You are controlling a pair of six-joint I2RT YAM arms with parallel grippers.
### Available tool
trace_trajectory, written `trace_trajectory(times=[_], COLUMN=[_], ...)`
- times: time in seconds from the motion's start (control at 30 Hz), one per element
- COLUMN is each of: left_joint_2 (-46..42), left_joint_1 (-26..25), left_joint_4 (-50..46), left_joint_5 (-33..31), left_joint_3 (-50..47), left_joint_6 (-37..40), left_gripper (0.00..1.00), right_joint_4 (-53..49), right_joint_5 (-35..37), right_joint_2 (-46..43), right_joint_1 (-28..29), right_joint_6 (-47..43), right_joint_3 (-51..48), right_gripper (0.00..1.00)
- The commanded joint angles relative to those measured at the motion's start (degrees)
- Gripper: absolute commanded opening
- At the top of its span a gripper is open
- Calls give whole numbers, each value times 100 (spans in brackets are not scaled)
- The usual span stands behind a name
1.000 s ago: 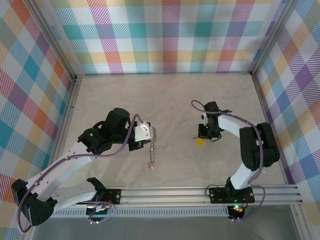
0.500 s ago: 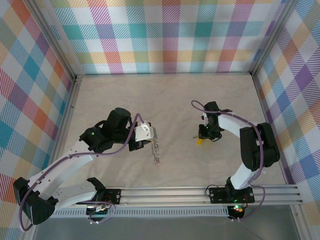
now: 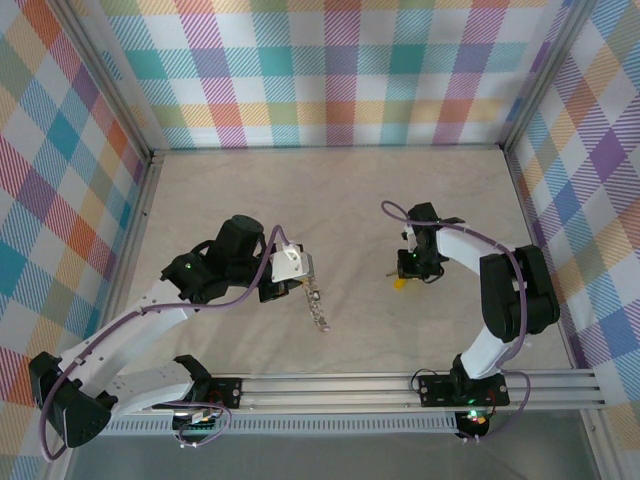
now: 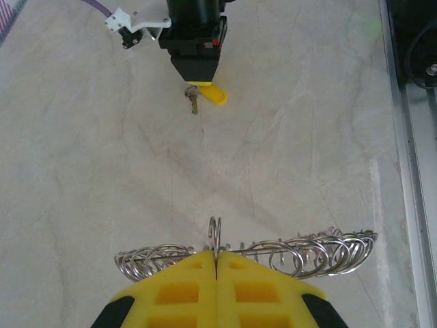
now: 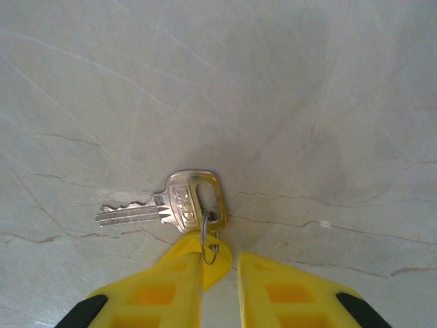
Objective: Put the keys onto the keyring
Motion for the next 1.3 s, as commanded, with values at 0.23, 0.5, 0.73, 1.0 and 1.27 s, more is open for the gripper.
trace_trajectory(times=[0.23, 0.5, 0.73, 1.0, 1.27], left_joint_2=[45, 31, 13, 7, 64], left_joint_1=[70, 70, 68, 68, 68], left_joint_4=[83, 170, 171, 167, 179], left_joint_5=[133, 165, 139, 134, 153], left_joint_3=[166, 88, 86, 94, 140], left_joint_6=[-75, -121, -121, -121, -121], left_gripper=[0, 0, 0, 0, 0], right_joint_4=[-73, -71, -40, -38, 10], right_joint_5=[-9, -61, -40, 11, 38], right_joint_2=[144, 162, 225, 269, 197], right_joint_1=[33, 33, 29, 31, 31], right_joint_6=[-141, -116, -99, -72, -114], right_joint_3=[231, 138, 159, 174, 125], right_gripper=[11, 18, 16, 16, 16])
